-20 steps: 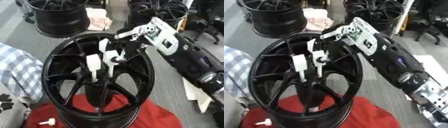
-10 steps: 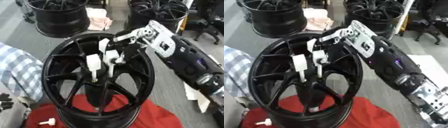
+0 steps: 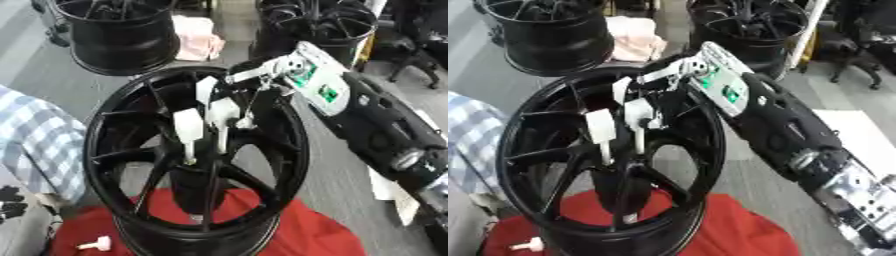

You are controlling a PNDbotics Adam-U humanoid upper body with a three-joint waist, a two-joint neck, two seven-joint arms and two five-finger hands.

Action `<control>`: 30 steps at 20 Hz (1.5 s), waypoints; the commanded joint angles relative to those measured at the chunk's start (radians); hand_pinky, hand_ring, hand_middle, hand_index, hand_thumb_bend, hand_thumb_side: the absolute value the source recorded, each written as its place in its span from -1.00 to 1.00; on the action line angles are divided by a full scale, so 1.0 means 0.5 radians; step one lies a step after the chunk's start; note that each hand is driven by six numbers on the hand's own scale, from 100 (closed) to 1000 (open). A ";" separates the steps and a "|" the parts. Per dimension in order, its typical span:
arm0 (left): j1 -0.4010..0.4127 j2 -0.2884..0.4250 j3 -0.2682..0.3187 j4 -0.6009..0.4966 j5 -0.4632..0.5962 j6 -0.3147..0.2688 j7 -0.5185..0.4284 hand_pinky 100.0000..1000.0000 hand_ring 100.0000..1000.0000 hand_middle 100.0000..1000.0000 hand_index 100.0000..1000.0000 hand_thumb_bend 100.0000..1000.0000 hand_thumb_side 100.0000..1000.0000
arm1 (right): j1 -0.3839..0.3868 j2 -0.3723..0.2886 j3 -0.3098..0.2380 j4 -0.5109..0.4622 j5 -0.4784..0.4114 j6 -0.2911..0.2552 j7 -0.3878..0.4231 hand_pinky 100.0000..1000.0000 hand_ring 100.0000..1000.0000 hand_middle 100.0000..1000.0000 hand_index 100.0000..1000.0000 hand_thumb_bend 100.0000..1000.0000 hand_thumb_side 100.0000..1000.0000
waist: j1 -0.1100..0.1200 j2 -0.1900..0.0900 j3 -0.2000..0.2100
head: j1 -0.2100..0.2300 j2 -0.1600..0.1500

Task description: Pull the pin out of the wheel hub.

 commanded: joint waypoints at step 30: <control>-0.013 0.062 0.086 -0.009 0.066 -0.028 0.097 0.36 0.23 0.12 0.43 -0.25 0.30 | 0.862 -0.696 -1.168 0.028 0.208 0.858 -0.678 0.65 0.64 0.62 0.79 -0.55 -0.08 | 0.025 0.045 -0.177 | 0.142 -0.100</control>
